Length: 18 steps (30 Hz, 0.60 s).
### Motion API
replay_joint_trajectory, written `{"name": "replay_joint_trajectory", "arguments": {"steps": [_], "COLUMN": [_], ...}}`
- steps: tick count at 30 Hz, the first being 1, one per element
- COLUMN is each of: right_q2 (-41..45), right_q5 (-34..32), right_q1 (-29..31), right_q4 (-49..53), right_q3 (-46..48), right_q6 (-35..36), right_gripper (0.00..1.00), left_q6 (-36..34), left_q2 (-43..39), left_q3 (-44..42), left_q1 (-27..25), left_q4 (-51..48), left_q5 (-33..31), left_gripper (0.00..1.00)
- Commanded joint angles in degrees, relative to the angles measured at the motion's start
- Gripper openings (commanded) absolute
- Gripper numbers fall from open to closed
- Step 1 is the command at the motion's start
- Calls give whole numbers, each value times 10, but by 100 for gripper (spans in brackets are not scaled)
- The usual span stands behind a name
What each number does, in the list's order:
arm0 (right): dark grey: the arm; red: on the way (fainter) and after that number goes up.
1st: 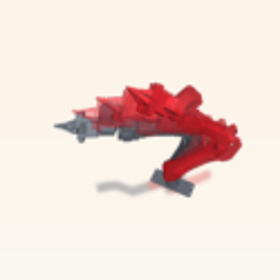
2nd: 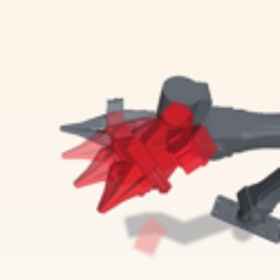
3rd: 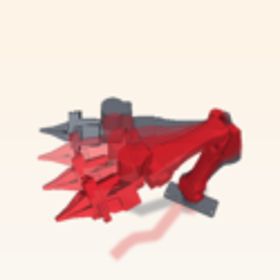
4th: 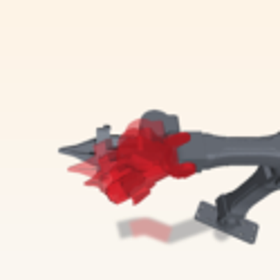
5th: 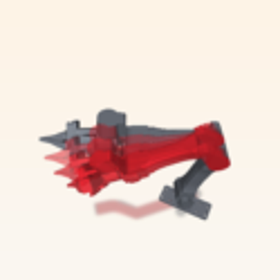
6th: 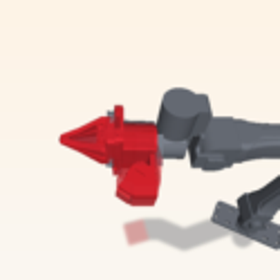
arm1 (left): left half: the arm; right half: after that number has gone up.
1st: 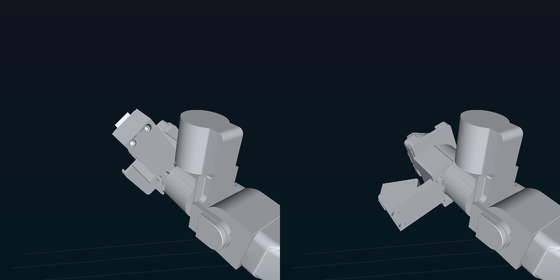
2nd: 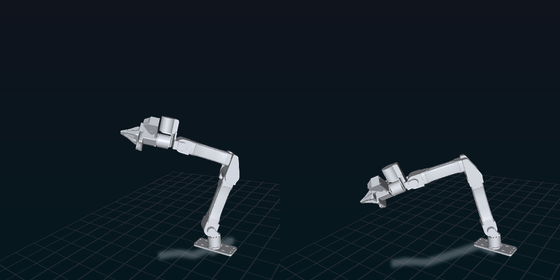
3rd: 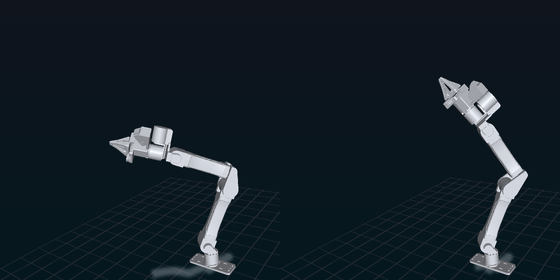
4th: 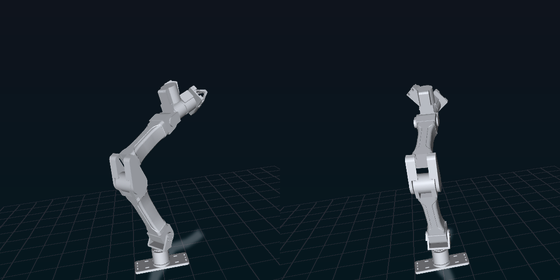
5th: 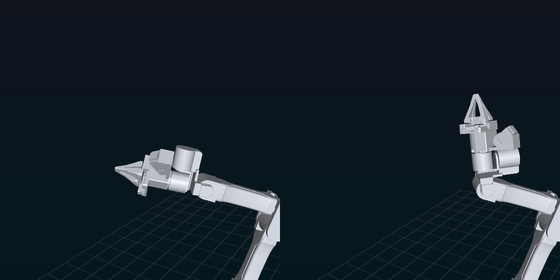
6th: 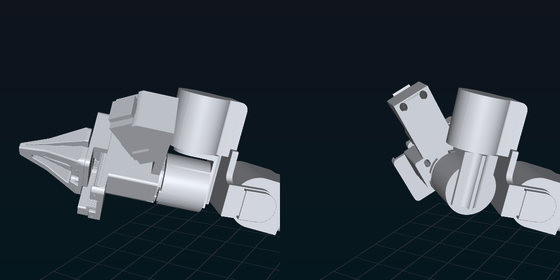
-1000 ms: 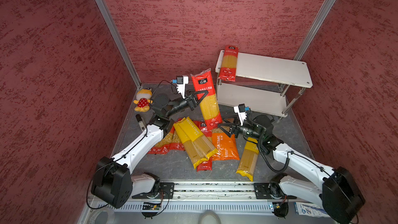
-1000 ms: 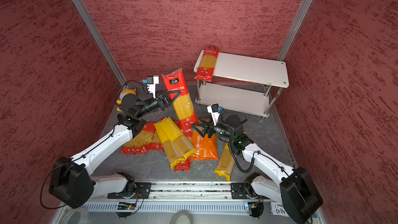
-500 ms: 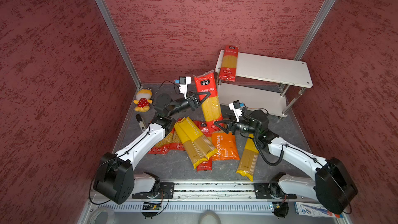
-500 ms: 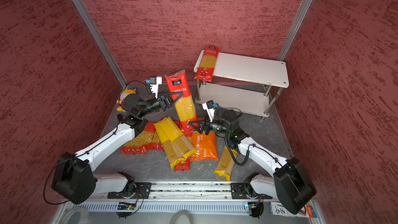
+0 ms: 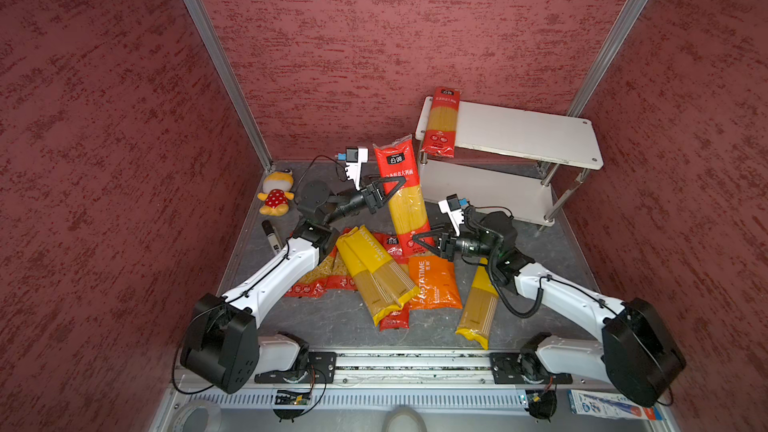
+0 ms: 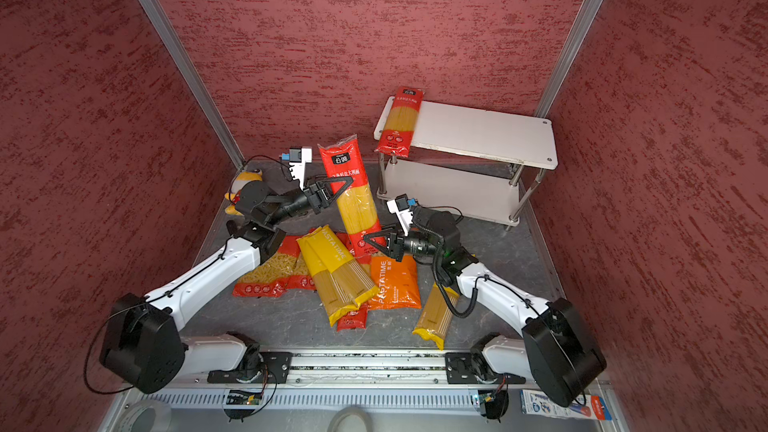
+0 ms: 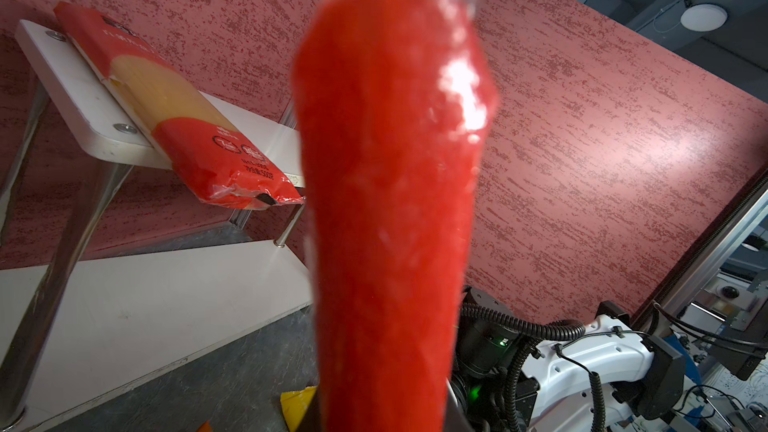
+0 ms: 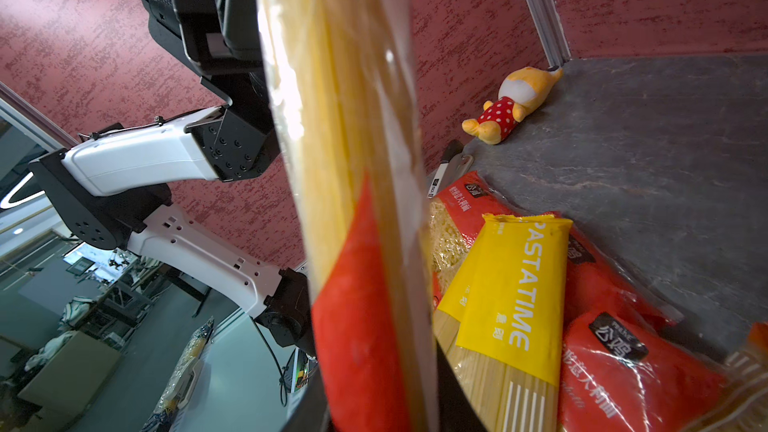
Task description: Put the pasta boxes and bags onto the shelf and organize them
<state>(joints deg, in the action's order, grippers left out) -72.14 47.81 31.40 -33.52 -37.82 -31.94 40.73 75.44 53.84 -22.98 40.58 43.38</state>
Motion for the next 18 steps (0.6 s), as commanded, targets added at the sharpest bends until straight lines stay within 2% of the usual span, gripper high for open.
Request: {"name": "replay_joint_trajectory", "arguments": {"steps": [1, 6, 13, 16, 18], "right_q2": [0, 7, 27, 38, 45], "right_q5": [4, -1, -17, -33, -44], "right_q1": [0, 0, 0, 0, 0], "right_q4": [-36, -64, -91, -87, -80], "right_q3": [-8, 2, 1, -8, -22], "right_q6": [-11, -26, -44, -46, -50], "right_gripper": [22, 15, 5, 0, 0], "left_q6": [11, 12, 21, 28, 32], "left_q2": [-6, -3, -3, -4, -6], "left_q3": [24, 22, 12, 5, 2], "left_q1": [-5, -6, -2, 1, 3], "left_q4": [62, 63, 64, 67, 68], "left_q5": [-9, -13, -28, -33, -36], "left_gripper": [1, 5, 30, 37, 39]}}
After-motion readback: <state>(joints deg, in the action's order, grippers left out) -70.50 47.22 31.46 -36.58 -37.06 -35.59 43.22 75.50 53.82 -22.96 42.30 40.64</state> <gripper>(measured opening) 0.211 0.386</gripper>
